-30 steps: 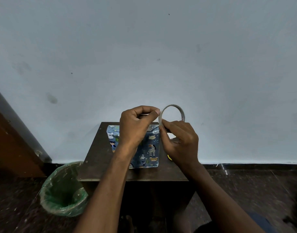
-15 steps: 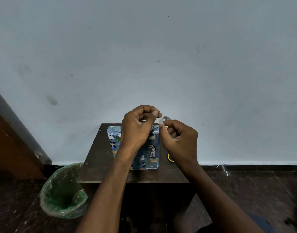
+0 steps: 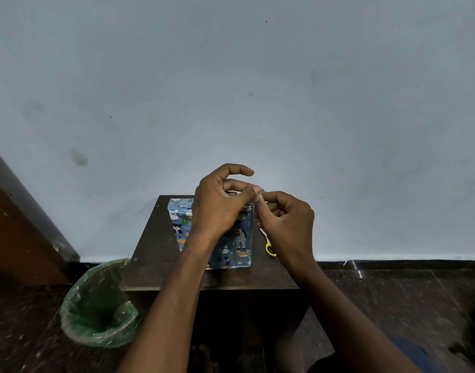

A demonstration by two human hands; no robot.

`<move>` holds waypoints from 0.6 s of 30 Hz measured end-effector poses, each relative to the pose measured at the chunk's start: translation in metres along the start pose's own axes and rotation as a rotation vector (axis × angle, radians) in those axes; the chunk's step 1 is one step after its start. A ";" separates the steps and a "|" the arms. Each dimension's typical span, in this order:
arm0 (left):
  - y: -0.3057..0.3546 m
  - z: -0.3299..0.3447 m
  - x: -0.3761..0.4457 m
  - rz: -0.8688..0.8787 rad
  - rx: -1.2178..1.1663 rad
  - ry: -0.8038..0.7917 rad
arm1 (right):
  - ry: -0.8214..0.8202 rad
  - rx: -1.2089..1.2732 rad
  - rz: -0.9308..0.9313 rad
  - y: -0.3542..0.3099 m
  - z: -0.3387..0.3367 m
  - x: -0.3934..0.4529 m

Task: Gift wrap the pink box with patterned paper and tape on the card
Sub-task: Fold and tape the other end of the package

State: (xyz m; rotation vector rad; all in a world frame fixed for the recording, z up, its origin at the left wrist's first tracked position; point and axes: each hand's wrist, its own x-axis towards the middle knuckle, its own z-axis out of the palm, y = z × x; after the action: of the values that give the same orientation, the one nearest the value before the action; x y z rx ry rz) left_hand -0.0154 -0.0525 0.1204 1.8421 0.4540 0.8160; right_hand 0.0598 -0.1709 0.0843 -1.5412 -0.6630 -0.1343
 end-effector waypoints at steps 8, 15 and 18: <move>-0.003 0.004 0.001 -0.003 0.130 0.018 | -0.054 -0.031 0.016 0.002 -0.008 0.001; -0.001 0.003 0.000 0.015 0.180 0.013 | -0.195 0.217 0.235 0.004 -0.014 0.008; 0.000 0.005 0.000 0.021 0.195 0.026 | -0.206 0.209 0.221 0.006 -0.015 0.009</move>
State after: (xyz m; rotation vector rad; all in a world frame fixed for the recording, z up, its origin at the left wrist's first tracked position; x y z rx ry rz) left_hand -0.0123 -0.0558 0.1188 2.0208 0.5477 0.8344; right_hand 0.0748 -0.1822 0.0851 -1.4254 -0.6415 0.2562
